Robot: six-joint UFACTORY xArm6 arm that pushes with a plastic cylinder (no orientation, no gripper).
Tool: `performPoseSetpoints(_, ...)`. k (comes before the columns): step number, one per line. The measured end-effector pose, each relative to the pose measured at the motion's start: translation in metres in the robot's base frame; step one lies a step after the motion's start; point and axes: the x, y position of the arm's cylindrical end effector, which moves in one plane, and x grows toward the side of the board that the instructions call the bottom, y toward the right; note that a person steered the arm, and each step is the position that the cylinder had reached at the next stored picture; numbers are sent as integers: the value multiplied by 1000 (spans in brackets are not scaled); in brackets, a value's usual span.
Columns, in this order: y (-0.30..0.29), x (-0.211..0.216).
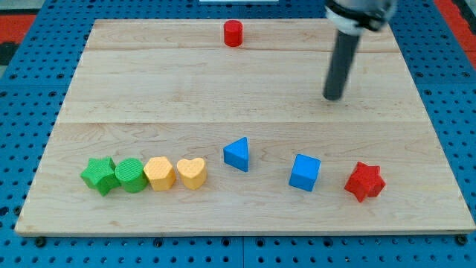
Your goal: Move red star to the center right
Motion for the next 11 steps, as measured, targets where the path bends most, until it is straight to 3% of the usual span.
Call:
performPoseSetpoints(2,41,174)
performPoseSetpoints(3,-20,180)
performPoseSetpoints(5,-17,93)
performPoseSetpoints(6,-5,118)
performPoseSetpoints(7,25,100)
performPoseSetpoints(9,-9,-12)
performPoseSetpoints(10,-21,17)
performPoseSetpoints(11,25,30)
